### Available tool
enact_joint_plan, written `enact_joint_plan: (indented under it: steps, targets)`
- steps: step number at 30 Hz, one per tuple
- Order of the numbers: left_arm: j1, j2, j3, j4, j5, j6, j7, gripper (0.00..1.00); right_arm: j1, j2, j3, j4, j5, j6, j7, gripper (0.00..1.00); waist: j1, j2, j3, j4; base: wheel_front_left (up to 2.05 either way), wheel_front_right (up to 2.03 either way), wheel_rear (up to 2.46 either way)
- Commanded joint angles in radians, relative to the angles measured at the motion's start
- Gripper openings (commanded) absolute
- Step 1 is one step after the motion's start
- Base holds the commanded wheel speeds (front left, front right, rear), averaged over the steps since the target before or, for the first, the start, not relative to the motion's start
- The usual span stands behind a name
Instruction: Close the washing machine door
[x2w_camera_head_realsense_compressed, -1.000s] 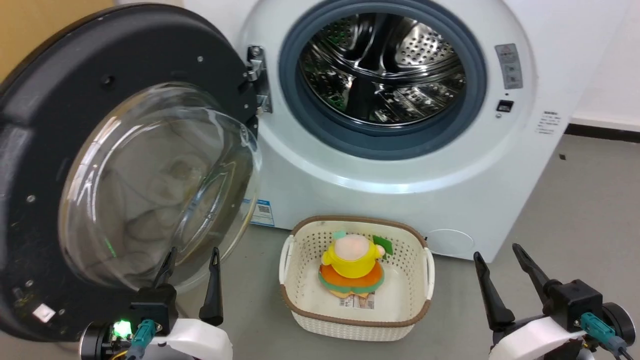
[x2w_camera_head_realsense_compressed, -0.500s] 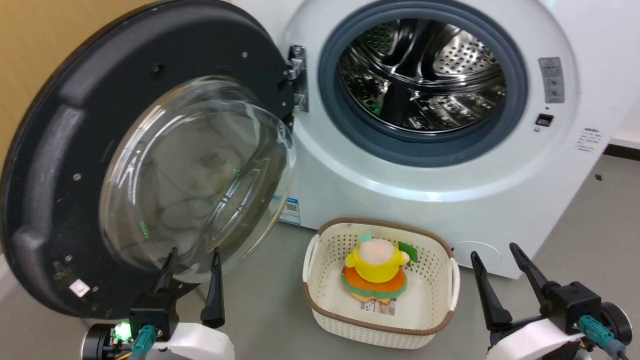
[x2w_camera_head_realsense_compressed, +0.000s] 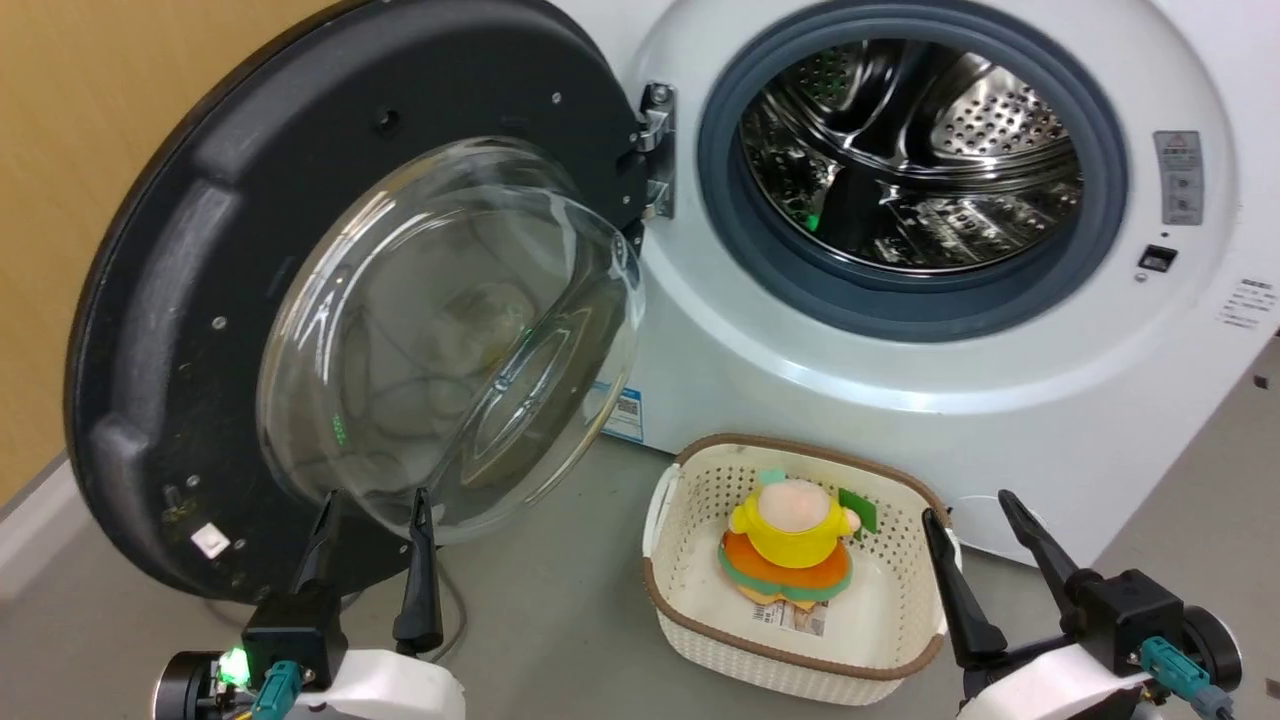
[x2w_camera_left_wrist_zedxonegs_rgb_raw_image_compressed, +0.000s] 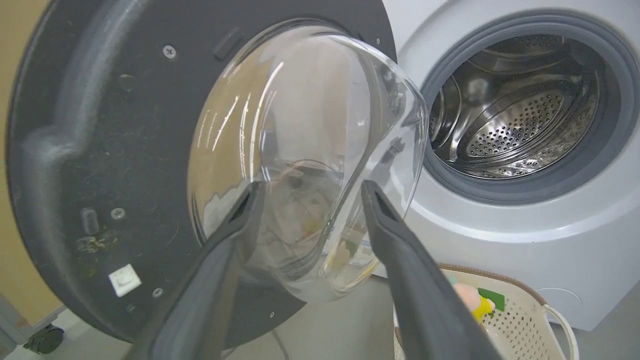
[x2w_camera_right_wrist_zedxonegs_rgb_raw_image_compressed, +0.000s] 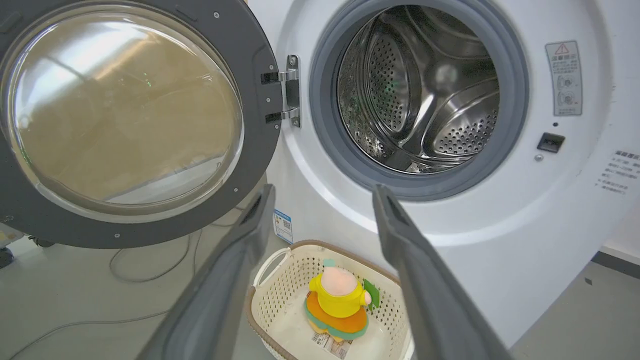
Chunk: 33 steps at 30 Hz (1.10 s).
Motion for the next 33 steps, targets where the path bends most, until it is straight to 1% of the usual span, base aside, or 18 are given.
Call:
enact_joint_plan:
  steps: [1,21,33]
  targets:
    - [0.016,0.000,-0.001,-0.008,-0.005,0.007,-0.010,1.00,-0.011,-0.002,0.006,0.006,0.012,0.000,-0.011,1.00,0.0000,0.0000,0.003,0.011,0.00,0.00,0.00]
    - [0.039,0.000,-0.008,-0.039,-0.017,0.044,-0.052,1.00,-0.050,-0.021,0.057,0.052,0.039,0.001,-0.056,1.00,0.0000,0.0000,0.014,0.101,0.00,0.00,0.00]
    - [0.047,0.000,-0.014,-0.043,-0.023,0.055,-0.075,1.00,-0.055,-0.031,0.079,0.076,0.052,0.001,-0.081,1.00,0.0000,0.0000,0.010,0.145,0.00,0.00,0.00]
